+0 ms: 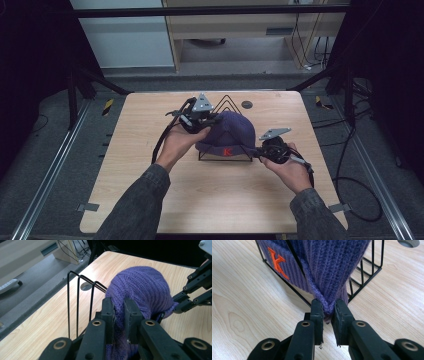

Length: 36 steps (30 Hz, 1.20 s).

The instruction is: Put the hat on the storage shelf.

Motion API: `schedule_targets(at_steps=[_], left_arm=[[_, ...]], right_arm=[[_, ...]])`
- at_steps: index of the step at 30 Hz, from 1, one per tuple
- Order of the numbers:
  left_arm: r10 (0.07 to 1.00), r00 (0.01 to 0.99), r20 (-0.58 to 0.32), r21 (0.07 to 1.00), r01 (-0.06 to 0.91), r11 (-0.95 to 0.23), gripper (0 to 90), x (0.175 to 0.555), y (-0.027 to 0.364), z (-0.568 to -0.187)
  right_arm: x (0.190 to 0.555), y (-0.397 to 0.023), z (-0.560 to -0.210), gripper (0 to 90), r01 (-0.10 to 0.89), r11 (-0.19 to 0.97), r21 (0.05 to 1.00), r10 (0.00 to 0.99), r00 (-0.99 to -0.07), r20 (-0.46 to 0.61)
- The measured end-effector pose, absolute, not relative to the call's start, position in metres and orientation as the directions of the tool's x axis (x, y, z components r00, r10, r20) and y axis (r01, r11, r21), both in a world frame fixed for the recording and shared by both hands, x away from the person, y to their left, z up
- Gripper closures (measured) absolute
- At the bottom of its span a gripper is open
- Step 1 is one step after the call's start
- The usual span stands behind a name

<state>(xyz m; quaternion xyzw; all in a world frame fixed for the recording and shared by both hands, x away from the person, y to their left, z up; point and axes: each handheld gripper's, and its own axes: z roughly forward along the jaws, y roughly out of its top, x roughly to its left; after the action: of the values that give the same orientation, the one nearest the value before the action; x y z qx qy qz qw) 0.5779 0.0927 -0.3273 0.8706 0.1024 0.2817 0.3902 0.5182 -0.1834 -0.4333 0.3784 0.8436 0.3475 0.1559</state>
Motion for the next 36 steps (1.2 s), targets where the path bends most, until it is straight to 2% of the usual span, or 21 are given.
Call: schedule_targets(at_steps=[36], left_arm=[[0.383, 0.835, 0.395, 0.729, -0.031, -0.684, 76.8, 0.578, 0.101, -0.345]], right_arm=[[0.527, -0.178, -0.446, 72.6, 0.568, 0.485, 0.665, 0.764, -0.645, -0.006]])
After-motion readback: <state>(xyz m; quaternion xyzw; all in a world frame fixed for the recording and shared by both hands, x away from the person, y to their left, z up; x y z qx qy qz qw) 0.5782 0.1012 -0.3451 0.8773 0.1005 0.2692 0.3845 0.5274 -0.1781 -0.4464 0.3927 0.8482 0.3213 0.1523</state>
